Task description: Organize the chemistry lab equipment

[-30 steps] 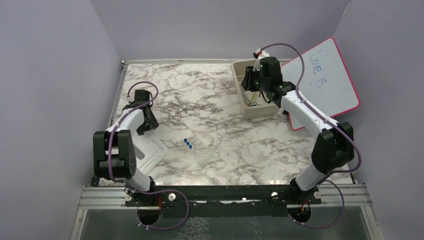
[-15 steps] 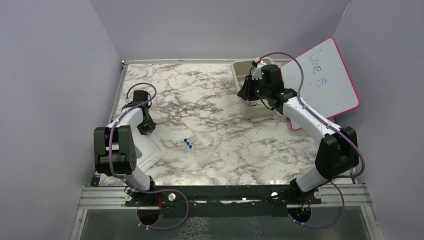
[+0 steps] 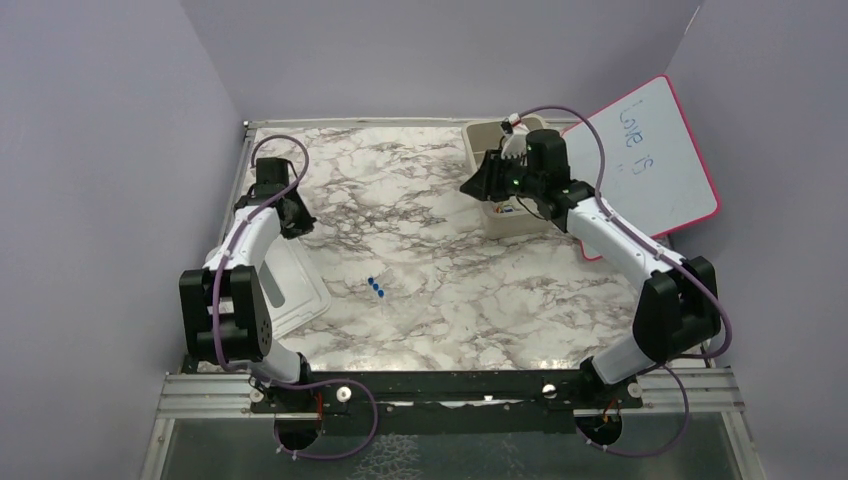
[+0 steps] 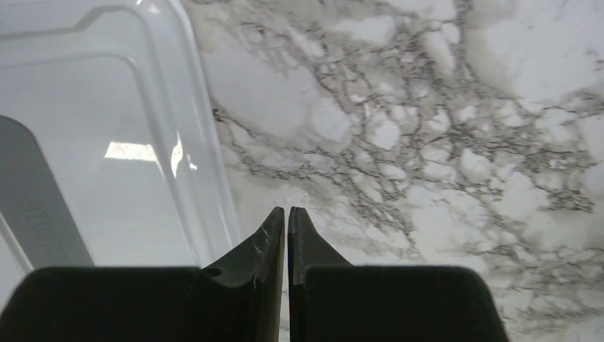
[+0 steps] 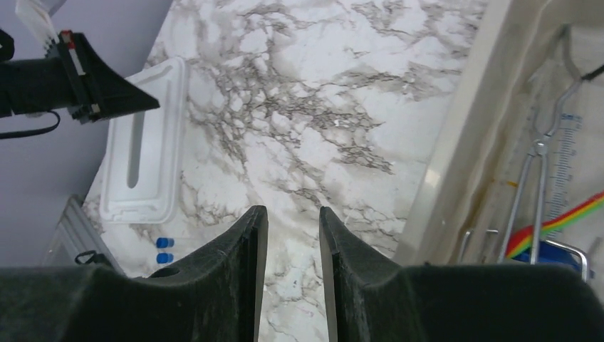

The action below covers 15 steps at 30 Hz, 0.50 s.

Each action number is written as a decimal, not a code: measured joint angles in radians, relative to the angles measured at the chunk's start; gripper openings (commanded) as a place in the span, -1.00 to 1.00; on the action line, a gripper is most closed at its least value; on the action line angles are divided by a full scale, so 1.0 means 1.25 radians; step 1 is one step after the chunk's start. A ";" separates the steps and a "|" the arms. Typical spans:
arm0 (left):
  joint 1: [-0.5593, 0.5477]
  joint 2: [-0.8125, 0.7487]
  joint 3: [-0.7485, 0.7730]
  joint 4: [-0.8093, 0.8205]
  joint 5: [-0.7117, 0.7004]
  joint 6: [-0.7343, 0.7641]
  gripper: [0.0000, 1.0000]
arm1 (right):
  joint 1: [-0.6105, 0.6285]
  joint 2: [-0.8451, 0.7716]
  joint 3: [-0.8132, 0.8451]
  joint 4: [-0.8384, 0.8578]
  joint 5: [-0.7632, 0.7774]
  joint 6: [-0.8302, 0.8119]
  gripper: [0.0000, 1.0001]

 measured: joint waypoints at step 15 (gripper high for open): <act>-0.002 0.032 -0.008 -0.017 -0.076 0.012 -0.08 | 0.101 0.052 -0.011 0.050 -0.062 0.035 -0.24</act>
